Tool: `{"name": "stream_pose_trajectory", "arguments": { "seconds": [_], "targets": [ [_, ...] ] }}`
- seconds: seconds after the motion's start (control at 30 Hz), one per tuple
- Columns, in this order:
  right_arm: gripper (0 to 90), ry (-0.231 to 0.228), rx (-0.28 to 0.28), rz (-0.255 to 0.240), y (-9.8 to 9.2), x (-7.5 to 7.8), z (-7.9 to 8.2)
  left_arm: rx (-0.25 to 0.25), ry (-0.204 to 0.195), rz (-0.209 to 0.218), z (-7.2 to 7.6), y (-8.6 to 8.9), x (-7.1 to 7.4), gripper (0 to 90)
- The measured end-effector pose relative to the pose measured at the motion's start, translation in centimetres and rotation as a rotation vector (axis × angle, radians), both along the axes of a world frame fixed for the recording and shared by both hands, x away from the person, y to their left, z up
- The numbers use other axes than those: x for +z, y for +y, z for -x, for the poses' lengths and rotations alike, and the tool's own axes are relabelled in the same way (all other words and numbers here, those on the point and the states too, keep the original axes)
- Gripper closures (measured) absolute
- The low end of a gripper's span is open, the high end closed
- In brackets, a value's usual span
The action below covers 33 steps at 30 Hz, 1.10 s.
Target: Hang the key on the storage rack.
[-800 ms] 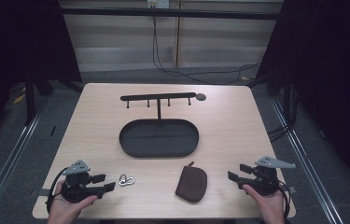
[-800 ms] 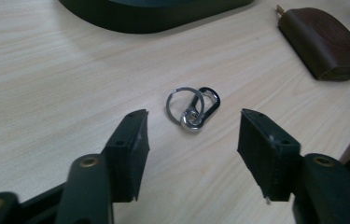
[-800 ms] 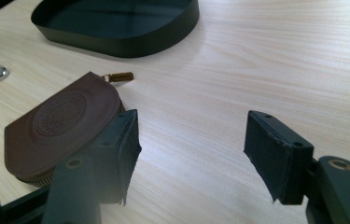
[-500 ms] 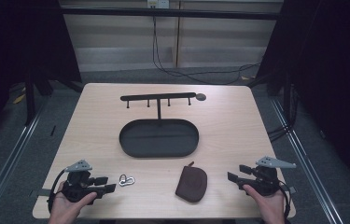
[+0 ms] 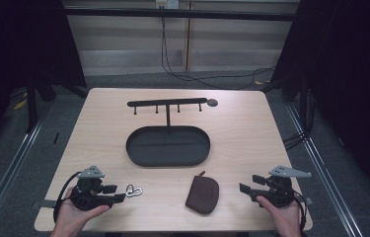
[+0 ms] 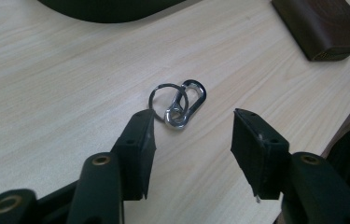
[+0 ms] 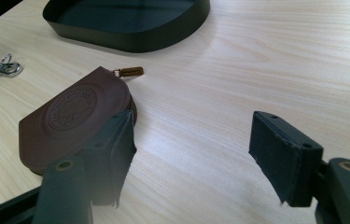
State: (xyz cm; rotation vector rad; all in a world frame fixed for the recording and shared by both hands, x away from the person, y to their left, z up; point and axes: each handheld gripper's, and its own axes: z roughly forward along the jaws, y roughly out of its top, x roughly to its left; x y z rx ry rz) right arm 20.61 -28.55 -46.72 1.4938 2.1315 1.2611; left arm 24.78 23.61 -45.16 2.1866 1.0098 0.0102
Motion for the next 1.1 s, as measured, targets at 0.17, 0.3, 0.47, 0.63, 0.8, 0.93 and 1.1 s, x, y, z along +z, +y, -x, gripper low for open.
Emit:
{"name": "stream_pose_trajectory", "arguments": {
  "seconds": [0.17,0.3,0.47,0.63,0.8,0.93,1.1],
  "targets": [
    [31.1,0.002,0.001,-0.002,0.0,0.0,0.0,-0.027,0.011,-0.034,-0.5,-0.7,0.5,55.1],
    [31.1,0.002,0.002,-0.001,0.0,0.0,0.0,-0.035,0.023,-0.063,-1.2,-1.4,1.1,58.4],
    [30.6,0.002,0.003,-0.002,0.0,-0.1,-0.1,-0.036,0.032,-0.085,-2.0,-2.3,1.4,56.4],
    [29.6,0.006,0.009,-0.001,0.1,-0.1,-0.1,-0.058,0.063,-0.126,-2.9,-2.8,1.1,55.8],
    [29.5,0.006,0.010,0.000,0.1,-0.1,-0.1,-0.065,0.086,-0.161,-3.5,-3.4,1.0,59.3],
    [29.4,0.014,0.012,0.000,0.1,-0.2,-0.2,-0.065,0.111,-0.183,-4.1,-4.2,1.1,61.7],
    [29.2,0.016,0.018,0.001,0.1,-0.3,-0.2,-0.076,0.152,-0.241,-4.7,-5.0,0.7,63.0]
  ]
}}
